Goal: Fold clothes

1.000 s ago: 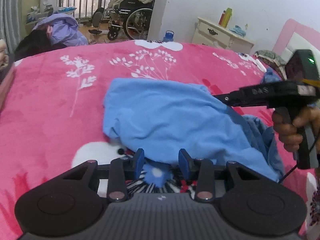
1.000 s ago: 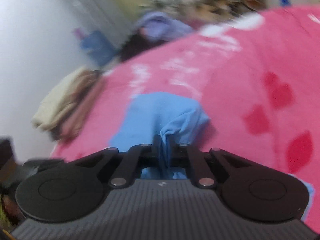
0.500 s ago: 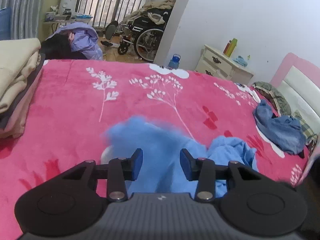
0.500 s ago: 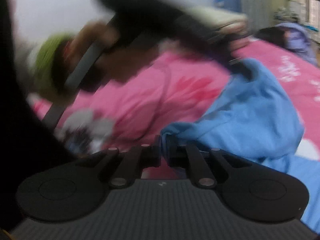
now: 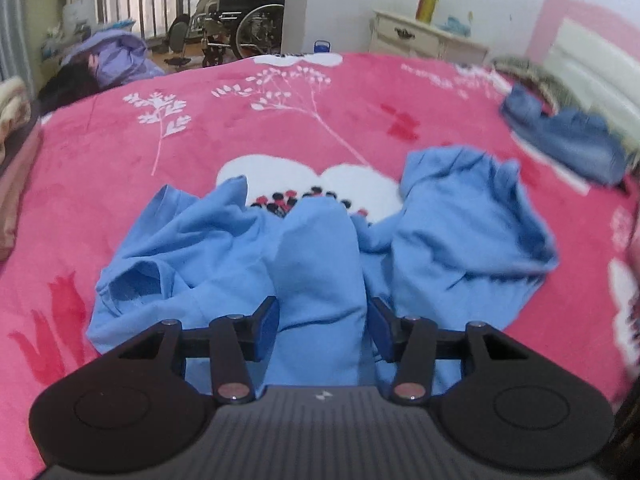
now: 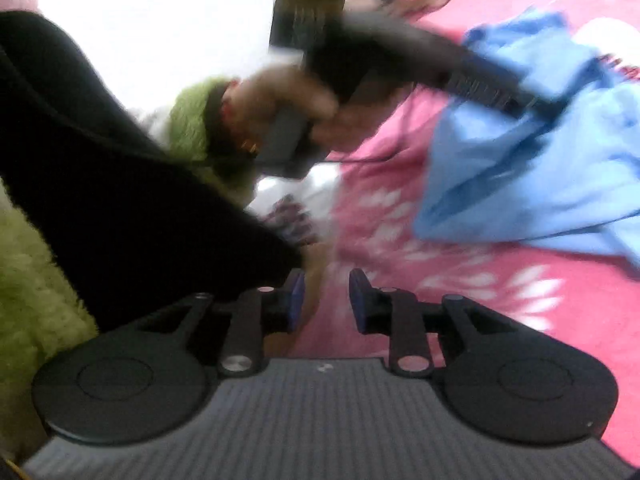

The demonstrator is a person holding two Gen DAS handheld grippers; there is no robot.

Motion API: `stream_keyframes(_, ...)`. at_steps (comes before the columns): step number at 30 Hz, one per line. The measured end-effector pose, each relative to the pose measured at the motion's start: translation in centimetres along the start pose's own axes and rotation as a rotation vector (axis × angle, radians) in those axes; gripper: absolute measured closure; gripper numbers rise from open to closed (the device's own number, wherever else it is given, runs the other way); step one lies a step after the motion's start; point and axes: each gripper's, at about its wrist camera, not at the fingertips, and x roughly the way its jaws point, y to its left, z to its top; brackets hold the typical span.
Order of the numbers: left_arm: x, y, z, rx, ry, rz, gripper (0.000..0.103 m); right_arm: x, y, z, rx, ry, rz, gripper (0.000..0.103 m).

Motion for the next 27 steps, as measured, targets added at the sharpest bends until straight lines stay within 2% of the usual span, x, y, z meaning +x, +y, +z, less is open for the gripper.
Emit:
stream_keyframes(4, 0.7, -1.2, 0.0, 0.081, -0.013, 0.063, 0.053, -3.7, -2.4, 2.2, -0.011, -0.136, -0.252, 0.072)
stream_keyframes(6, 0.9, -1.8, 0.2, 0.121, -0.013, 0.099, 0.053, -4.9, -4.1, 3.4, -0.018, -0.199, -0.405, 0.06)
stream_keyframes(9, 1.6, -2.4, 0.3, 0.166, -0.005, 0.156, 0.054, -4.2, -6.5, 3.8, -0.023, -0.167, -0.483, 0.054)
stream_keyframes(13, 1.9, -1.9, 0.2, 0.135, 0.009, 0.186, 0.082, -3.0, -9.6, 4.3, -0.029, -0.113, -0.574, 0.055)
stream_keyframes(14, 1.6, -1.4, 0.3, 0.109, 0.004, 0.176, 0.084, -2.7, -10.4, 4.5, -0.031, -0.099, -0.597, 0.059)
stream_keyframes(15, 0.9, -0.8, 0.2, 0.074, -0.001, 0.163, 0.086, -2.2, -10.7, 4.8, -0.028, -0.09, -0.604, 0.073)
stream_keyframes(18, -1.8, 1.1, -0.2, -0.008, -0.021, 0.15, 0.088, -2.4, -10.4, 4.6, -0.017, -0.101, -0.604, 0.097)
stream_keyframes(23, -7.6, 4.5, -2.9, -0.165, -0.047, 0.109, 0.088, -5.0, -8.1, 3.8, 0.019, -0.161, -0.582, 0.099)
stream_keyframes(27, -10.2, 5.8, -5.5, -0.262, -0.033, 0.118, 0.088, -6.9, -6.7, 1.6, 0.069, -0.149, -0.551, 0.1)
